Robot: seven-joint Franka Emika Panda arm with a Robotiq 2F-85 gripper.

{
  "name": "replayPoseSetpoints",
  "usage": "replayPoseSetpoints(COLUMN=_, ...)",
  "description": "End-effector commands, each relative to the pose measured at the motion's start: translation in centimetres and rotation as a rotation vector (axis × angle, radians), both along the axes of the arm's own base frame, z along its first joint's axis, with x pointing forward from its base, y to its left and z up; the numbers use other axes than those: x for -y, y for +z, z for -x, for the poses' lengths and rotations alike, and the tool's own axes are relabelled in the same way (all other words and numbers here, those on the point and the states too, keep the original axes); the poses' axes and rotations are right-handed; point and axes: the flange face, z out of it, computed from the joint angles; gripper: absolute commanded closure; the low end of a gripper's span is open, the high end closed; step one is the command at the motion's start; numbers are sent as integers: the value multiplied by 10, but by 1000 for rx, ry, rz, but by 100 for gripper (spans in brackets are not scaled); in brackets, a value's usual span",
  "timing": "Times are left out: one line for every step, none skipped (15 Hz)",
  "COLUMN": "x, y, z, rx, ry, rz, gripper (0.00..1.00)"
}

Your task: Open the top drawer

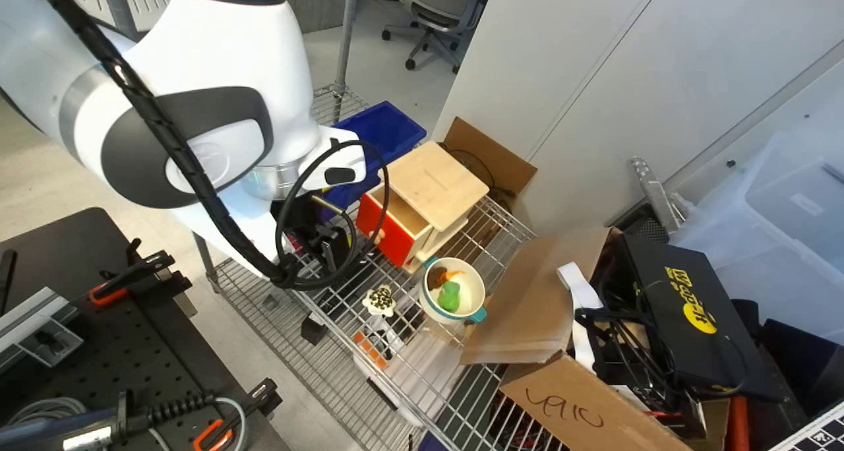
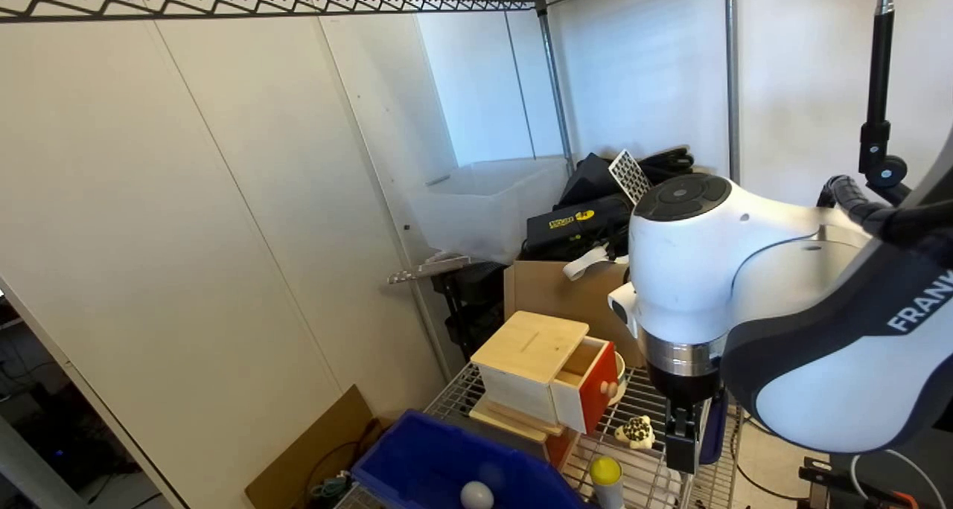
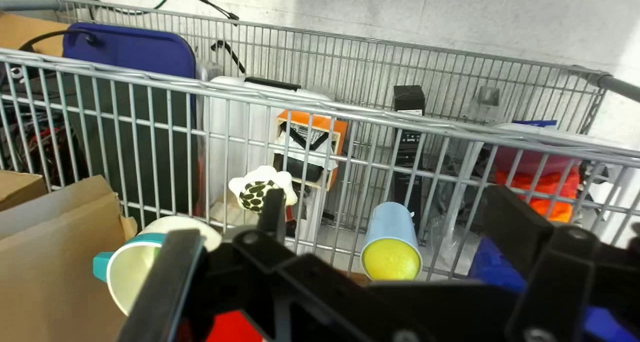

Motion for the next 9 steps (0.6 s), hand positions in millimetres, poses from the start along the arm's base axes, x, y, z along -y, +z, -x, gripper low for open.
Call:
replayPoseSetpoints(x=-3, y=21, z=1, rx=-21, ry=-17, rz=-17, gripper=0)
replayPoseSetpoints(x=-4, y=26, z=1, rx=-22, ry=-26, rz=-17, gripper=0)
replayPoseSetpoints(x=-5, y=30, z=0, rx=-23, ry=-31, rz=-20, gripper=0)
replayPoseSetpoints(x=-7, y=35, z=1, rx=-21, ry=-33, rz=-23, gripper=0)
replayPoseSetpoints(x=-9, y=40, z=1, rx=-17, ry=-33, rz=-26, gripper=0)
replayPoseSetpoints(x=-13, y=46, z=1, rx=-8, ry=-29, rz=-27, gripper=0)
replayPoseSetpoints(x=-16, y=51, z=2, rx=-2, ry=-24, rz=-28, gripper=0)
replayPoseSetpoints(x=-20, y=57, z=3, rx=7, ry=-17, rz=-30, gripper=0)
replayPoseSetpoints(x=-24, y=64, z=4, rx=17, ry=-15, rz=-30, gripper=0)
